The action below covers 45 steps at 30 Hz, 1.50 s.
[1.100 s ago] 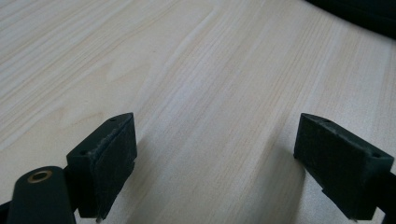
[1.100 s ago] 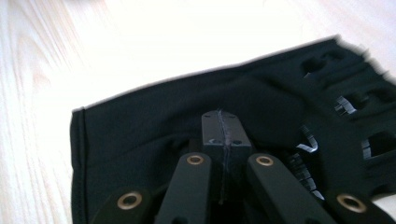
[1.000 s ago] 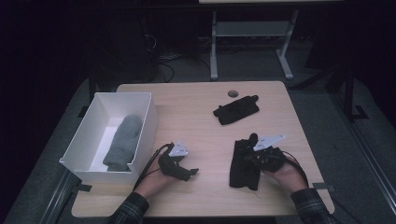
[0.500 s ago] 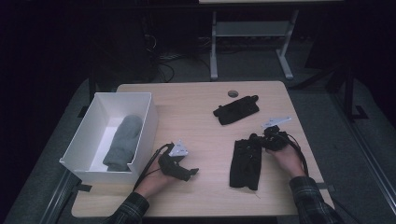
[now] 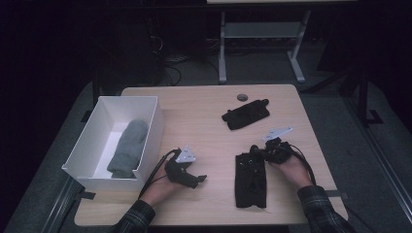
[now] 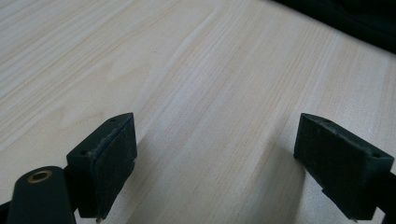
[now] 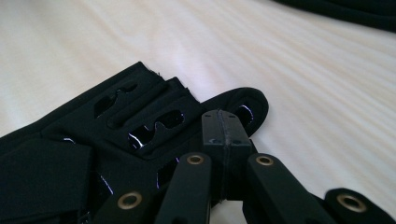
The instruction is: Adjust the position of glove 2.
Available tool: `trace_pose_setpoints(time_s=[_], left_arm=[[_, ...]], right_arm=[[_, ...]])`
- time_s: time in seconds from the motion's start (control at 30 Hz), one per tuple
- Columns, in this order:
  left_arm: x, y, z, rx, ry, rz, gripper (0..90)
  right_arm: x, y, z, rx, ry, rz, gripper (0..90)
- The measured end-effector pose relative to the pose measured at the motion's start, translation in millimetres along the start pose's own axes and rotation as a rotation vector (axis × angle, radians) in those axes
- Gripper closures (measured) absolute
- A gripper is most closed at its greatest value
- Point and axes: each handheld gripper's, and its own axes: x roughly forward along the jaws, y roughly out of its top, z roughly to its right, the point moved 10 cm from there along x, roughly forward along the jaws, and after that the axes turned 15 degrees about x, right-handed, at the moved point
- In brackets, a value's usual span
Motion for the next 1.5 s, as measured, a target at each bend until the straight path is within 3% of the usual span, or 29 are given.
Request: trace_pose_setpoints(time_s=[0.17,0.33,0.8,0.97,1.3,1.5], left_arm=[[-0.1,0.0,0.0,0.0,-0.001,0.0,12.5],[-0.1,0.0,0.0,-0.001,0.0,-0.001,12.5],[-0.1,0.1,0.6,-0.008,-0.003,-0.002,12.5],[-0.5,-0.7,-0.1,0.0,-0.002,-0.01,12.5],[0.0,0.1,0.8,-0.013,-0.003,-0.003,12.5],[-0.1,0.0,0.5,-0.008,-0.002,-0.004,12.4]], right_arm=[[-0.1,-3.2,-10.4,-0.034,0.017,-0.01,90.0],[-3.5,5.4,-10.5,-0.006,0.036,0.027,88.0],[27.5,81.4,6.4,0.066,0.038,0.139,90.0],[48.6,100.7,12.4,0.086,0.02,0.139,90.0],[68.9,132.1,23.6,0.071,-0.022,0.148,90.0],[85.7,130.4,26.6,0.062,-0.038,0.105,90.0]])
